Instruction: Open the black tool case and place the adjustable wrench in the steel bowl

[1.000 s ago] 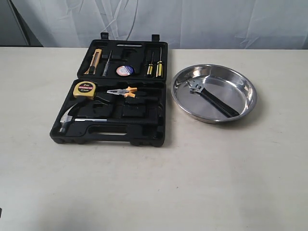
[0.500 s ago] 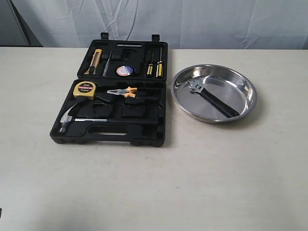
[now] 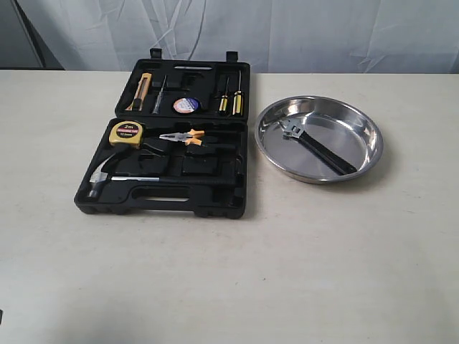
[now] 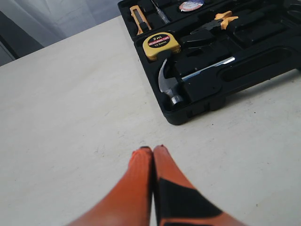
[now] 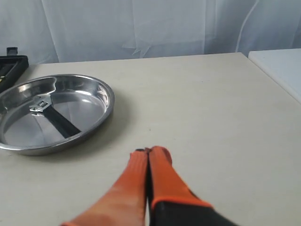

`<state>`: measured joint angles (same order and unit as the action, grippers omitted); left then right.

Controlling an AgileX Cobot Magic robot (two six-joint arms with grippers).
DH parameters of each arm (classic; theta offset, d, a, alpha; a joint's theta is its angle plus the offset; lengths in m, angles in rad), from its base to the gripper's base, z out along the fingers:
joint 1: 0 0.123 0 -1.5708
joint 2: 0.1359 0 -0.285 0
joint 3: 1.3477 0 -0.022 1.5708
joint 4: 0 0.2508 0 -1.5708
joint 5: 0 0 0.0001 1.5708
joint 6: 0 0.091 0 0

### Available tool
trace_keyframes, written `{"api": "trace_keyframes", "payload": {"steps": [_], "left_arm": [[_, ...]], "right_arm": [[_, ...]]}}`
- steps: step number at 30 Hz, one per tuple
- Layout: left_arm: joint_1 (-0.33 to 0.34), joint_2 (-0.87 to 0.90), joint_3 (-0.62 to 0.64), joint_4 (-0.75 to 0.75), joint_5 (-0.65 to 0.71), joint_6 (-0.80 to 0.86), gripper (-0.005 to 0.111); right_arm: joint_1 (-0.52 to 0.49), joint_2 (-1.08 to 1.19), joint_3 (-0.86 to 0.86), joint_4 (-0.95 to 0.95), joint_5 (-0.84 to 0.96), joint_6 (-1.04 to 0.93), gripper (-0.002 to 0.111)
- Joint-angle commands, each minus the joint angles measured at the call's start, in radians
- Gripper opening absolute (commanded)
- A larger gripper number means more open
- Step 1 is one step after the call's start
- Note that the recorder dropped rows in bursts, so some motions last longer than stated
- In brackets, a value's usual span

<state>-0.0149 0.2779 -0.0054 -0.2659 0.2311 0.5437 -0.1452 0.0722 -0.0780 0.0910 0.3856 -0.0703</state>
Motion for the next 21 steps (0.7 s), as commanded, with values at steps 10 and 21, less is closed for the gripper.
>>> {"api": "trace_keyframes", "payload": {"steps": [10,21], "left_arm": [[-0.007,-0.004,0.005,-0.008,-0.007,-0.003,0.000],[-0.007,-0.004,0.005,-0.008,-0.007,-0.003,0.000]], "right_arm": [[-0.007,-0.056,0.078,-0.010,-0.037,0.043,-0.001],[-0.007,-0.056,0.078,-0.014,-0.037,0.043,-0.001]]}}
